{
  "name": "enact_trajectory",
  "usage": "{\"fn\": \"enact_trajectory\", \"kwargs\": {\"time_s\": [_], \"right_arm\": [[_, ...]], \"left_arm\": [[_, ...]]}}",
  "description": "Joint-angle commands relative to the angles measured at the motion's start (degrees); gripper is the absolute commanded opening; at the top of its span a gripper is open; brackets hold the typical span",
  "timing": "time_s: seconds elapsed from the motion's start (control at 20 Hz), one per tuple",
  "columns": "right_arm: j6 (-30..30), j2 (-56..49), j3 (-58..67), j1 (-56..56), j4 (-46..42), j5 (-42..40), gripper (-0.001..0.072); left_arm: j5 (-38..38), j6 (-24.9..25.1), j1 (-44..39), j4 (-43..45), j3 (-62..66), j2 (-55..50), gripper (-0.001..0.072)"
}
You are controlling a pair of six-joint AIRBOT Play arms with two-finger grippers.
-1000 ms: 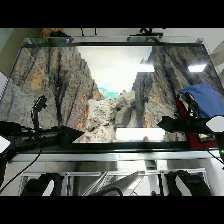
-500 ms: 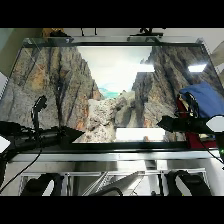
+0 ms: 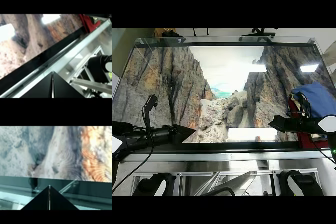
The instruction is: Fold the shirts.
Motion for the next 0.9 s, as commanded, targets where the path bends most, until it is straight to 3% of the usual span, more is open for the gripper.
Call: {"fn": "enact_trajectory", "kwargs": {"time_s": [0.0,0.05,0.2,0.35,0.4,0.45,0.5,0.55,0.7,0.85], "right_arm": [[0.0,-0.1,0.0,0.0,0.0,0.0,0.002],[0.0,-0.1,0.0,0.0,0.0,-0.3,0.002],[0.0,-0.2,0.0,0.1,0.0,-1.5,0.002],[-0.3,-1.9,0.0,0.1,0.1,-1.5,0.003],[-0.8,-2.5,0.0,0.1,0.2,-1.5,0.0035],[-1.7,-3.2,0.0,0.1,0.2,-1.6,0.0135],[-1.7,-4.1,0.0,0.1,0.2,-1.8,0.0287],[-1.7,-5.2,0.0,0.1,0.5,-2.1,0.0366],[-3.5,-8.1,0.0,0.1,0.5,-2.4,0.0369],[-4.8,-10.5,0.0,0.1,0.5,-2.4,0.037]], "left_arm": [[3.8,-0.7,0.3,0.6,0.1,0.0,0.0013],[3.9,-3.2,1.7,3.8,1.0,0.0,0.0012],[0.5,-17.1,11.7,27.8,8.2,-0.1,0.0013],[3.3,-18.3,21.4,46.6,13.1,-1.2,0.0043],[5.9,-18.2,24.6,49.3,13.2,-2.3,0.0422],[7.8,-18.6,27.8,51.1,13.2,-3.8,0.0711],[8.9,-18.7,31.9,52.8,13.2,-5.9,0.0711],[9.3,-18.6,36.1,53.0,13.2,-8.3,0.0711],[10.8,-19.7,50.8,51.8,13.2,-16.3,0.0711],[14.0,-19.7,59.4,49.4,13.2,-22.9,0.0711]]}}
